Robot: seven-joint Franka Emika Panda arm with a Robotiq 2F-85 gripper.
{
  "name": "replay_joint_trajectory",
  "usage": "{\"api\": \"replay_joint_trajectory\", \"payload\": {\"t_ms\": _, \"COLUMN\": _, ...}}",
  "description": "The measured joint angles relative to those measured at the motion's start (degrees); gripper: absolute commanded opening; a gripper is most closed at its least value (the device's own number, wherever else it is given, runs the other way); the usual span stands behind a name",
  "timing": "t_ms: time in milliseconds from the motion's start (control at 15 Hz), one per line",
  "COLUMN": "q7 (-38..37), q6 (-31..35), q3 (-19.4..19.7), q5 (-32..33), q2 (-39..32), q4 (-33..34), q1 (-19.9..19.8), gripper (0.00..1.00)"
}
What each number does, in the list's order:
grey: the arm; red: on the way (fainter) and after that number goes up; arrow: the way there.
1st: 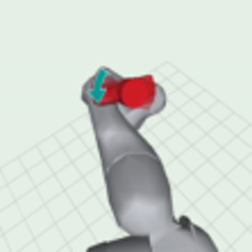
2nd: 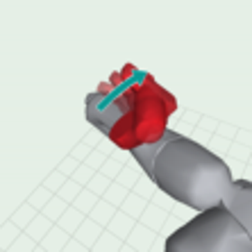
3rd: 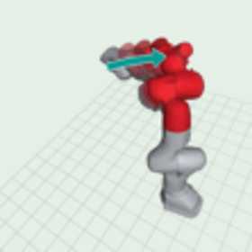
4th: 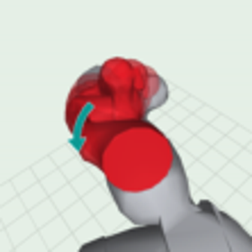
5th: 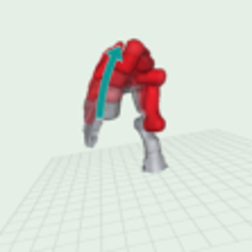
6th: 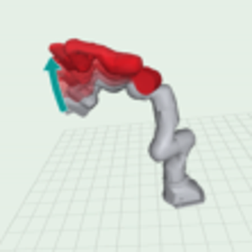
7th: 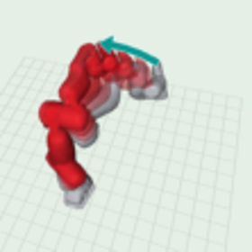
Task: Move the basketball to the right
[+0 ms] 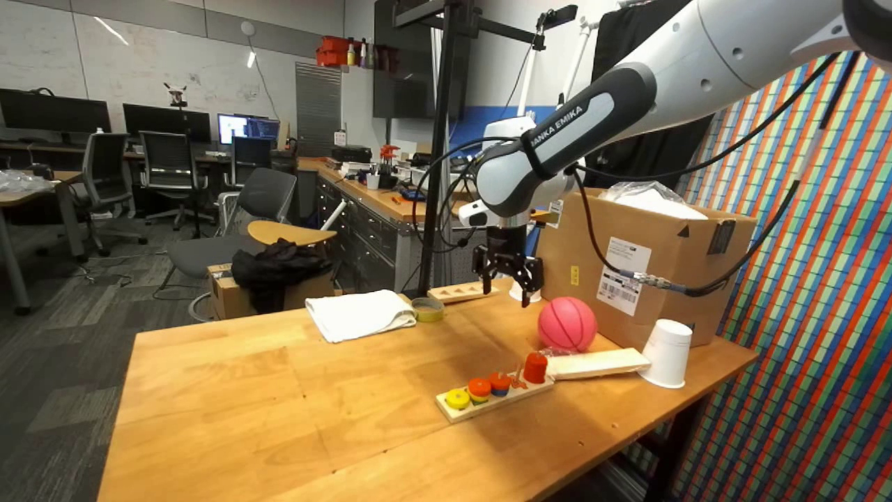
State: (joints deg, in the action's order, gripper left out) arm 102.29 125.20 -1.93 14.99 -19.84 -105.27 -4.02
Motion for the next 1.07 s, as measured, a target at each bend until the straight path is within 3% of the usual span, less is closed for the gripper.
{"api": "replay_joint_trajectory", "payload": {"t_ms": 600, "q7": -0.67, "q6": -0.13, "q3": 0.62, "q5": -2.21, "q2": -0.28, "q4": -1.18, "q1": -1.29, "gripper": 1.00}}
{"api": "replay_joint_trajectory", "payload": {"t_ms": 1067, "q7": -0.61, "q6": -4.90, "q3": -0.69, "q5": -5.24, "q2": -0.86, "q4": -1.88, "q1": -0.88, "gripper": 1.00}}
